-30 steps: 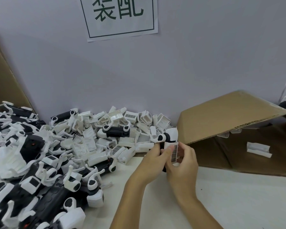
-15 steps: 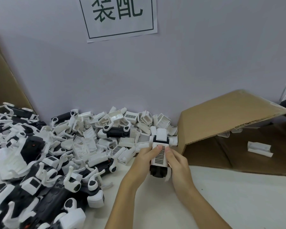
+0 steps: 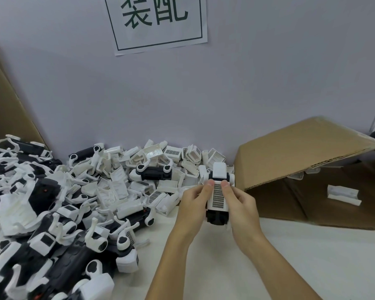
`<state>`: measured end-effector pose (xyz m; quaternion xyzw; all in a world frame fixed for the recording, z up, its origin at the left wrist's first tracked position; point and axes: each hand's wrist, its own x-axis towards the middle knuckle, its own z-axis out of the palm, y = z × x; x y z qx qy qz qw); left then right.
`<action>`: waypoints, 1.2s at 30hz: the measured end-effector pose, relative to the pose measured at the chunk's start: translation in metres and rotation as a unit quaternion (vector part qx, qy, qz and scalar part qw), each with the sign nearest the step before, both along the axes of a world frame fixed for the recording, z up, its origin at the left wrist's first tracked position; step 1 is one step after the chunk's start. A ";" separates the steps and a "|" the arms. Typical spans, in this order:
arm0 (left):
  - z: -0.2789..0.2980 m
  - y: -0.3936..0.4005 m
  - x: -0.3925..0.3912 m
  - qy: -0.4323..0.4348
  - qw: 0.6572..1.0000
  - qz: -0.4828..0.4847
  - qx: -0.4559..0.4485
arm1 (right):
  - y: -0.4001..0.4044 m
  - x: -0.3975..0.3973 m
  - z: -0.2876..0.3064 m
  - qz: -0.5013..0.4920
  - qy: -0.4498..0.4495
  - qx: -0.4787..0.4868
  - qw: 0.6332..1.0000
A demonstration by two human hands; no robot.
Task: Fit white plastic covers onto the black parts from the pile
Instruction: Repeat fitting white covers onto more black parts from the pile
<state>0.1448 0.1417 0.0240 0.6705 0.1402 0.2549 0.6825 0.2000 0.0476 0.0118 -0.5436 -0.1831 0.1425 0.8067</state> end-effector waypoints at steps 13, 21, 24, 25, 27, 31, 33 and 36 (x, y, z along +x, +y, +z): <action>-0.002 -0.023 0.011 -0.031 0.991 0.103 0.073 | -0.003 0.004 0.007 -0.055 -0.029 -0.024 0.998; -0.005 -0.010 0.008 0.003 1.000 0.020 -0.012 | -0.003 0.008 0.000 0.012 0.015 -0.013 1.000; -0.009 -0.006 0.007 0.010 1.000 -0.003 0.006 | -0.004 0.009 -0.002 0.038 0.029 0.002 0.999; -0.010 -0.006 0.008 0.011 1.000 0.011 0.018 | -0.004 0.009 -0.003 0.031 0.008 -0.011 0.999; -0.012 -0.008 0.010 0.013 0.999 0.036 0.034 | -0.004 0.008 -0.006 0.013 -0.047 -0.040 0.998; -0.012 -0.013 0.011 0.011 0.997 0.055 0.050 | -0.004 0.009 -0.007 -0.024 -0.100 -0.062 0.993; -0.011 -0.012 0.013 0.008 0.997 0.061 0.035 | -0.004 0.010 -0.007 -0.013 -0.083 -0.050 0.995; -0.011 -0.011 0.013 0.010 0.999 0.038 -0.034 | -0.003 0.010 -0.011 0.022 -0.042 -0.021 0.999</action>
